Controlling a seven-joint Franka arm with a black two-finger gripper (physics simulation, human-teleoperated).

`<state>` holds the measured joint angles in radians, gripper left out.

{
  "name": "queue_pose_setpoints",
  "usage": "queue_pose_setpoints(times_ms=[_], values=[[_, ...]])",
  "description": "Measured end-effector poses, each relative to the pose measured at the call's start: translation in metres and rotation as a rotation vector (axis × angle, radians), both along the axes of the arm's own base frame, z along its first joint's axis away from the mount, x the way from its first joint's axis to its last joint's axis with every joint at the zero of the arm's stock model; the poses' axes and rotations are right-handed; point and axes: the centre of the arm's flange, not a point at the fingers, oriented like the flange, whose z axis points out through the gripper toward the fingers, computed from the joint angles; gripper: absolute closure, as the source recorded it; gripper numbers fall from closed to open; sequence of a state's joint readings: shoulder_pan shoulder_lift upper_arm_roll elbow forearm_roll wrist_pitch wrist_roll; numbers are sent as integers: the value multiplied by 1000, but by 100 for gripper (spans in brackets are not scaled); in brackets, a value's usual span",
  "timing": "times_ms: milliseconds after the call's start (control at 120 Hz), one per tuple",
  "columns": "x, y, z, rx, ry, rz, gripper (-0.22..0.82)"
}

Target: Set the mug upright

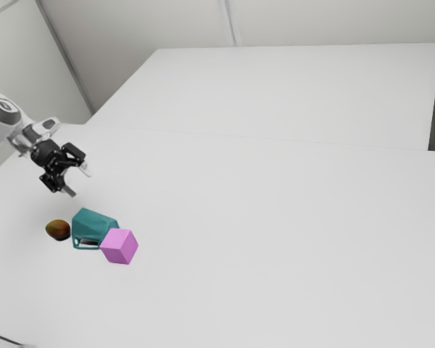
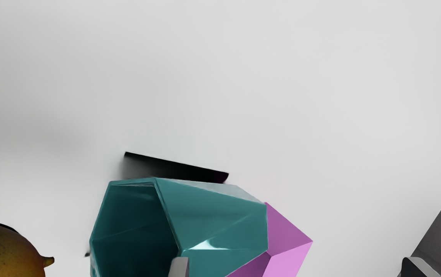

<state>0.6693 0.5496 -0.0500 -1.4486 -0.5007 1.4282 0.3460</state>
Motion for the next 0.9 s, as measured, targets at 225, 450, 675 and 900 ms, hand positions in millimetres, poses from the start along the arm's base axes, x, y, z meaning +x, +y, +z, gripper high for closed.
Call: queue_pose_setpoints(times_ms=[225, 450, 675, 900], values=[[2, 13, -34, -109, -23, 13, 2], [-9, 6, -44, -129, 1, -11, 2], [-13, 1, -51, -123, 33, -35, 2], [-18, -14, -61, -141, 67, -50, 3]])
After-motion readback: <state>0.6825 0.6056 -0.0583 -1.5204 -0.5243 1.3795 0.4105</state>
